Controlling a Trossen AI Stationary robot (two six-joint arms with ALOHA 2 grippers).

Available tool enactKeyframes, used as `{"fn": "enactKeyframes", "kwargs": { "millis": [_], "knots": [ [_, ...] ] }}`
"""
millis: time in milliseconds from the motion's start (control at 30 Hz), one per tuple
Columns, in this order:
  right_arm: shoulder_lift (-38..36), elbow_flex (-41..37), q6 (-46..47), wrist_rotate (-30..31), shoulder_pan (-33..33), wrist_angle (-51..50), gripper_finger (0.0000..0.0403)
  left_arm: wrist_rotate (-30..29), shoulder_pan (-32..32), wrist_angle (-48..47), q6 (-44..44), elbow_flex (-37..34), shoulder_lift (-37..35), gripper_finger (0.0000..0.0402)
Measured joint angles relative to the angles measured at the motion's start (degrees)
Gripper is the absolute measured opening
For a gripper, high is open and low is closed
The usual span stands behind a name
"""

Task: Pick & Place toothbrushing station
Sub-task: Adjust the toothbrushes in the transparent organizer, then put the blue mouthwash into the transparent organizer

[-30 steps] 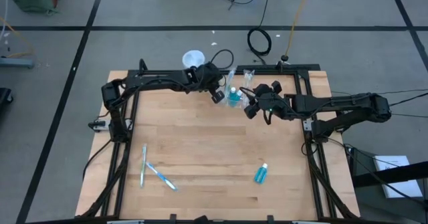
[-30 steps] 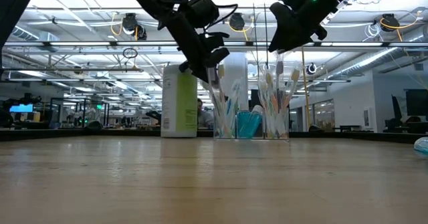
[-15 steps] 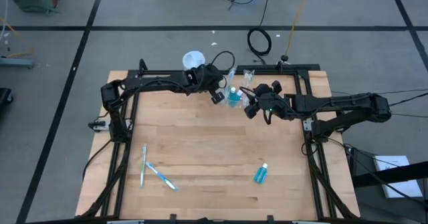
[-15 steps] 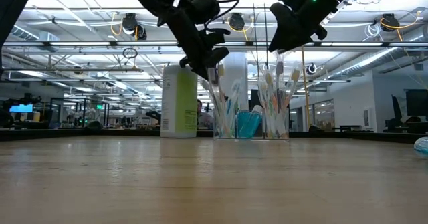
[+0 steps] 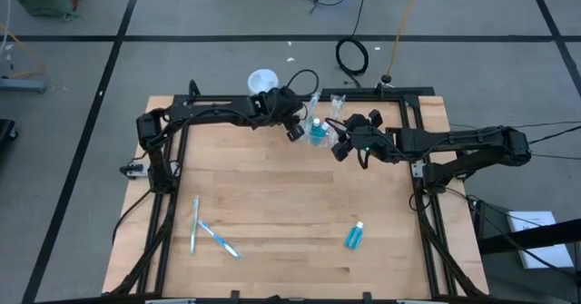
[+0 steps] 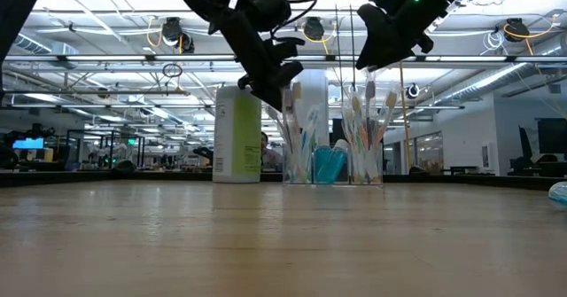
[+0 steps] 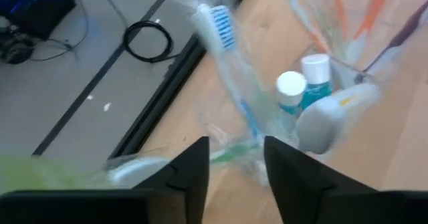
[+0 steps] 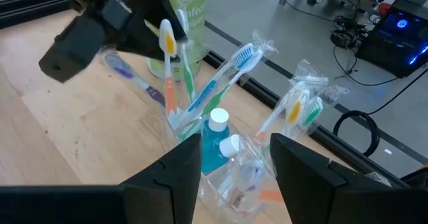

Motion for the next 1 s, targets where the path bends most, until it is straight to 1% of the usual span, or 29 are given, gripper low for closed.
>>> {"fn": "enactKeyframes", "kwargs": {
  "millis": [133, 300, 400, 500, 667, 767, 867, 1000],
  "knots": [
    [0.0, 0.0, 0.0, 0.0, 0.0, -0.1, 0.0169, -2.7, -0.1, -2.0, -0.1, 0.0, -2.8, 0.017],
    [0.0, 0.0, 0.0, -0.1, 0.0, -0.1, 0.0169, -3.7, -0.4, -3.5, 0.1, 0.0, -8.3, 0.0176],
    [0.0, 0.0, 0.0, -0.5, 0.1, -0.1, 0.0169, -4.0, -0.4, -4.5, 0.1, 0.1, -11.7, 0.017],
    [0.0, 0.0, 0.0, -2.9, 0.4, 0.0, 0.0169, -3.9, -0.4, -8.5, 0.1, 0.1, -15.2, 0.0161],
    [0.0, 0.0, 0.0, -3.7, 2.1, 1.7, 0.0169, -3.5, -0.9, -16.8, 0.0, 0.1, -21.5, 0.0144],
    [0.0, 0.0, 0.0, -5.3, 3.5, 4.0, 0.0169, -3.5, -1.3, -19.7, -0.1, 0.1, -24.9, 0.0136],
    [0.0, 0.0, 0.0, -7.5, 5.7, 6.6, 0.0169, -3.5, -1.3, -19.7, -0.8, 0.1, -27.8, 0.0132],
    [0.0, 0.0, 0.0, -7.2, 9.3, 6.9, 0.0169, -3.5, -1.7, -21.2, 0.3, 0.1, -31.3, 0.0132]
  ]
}}
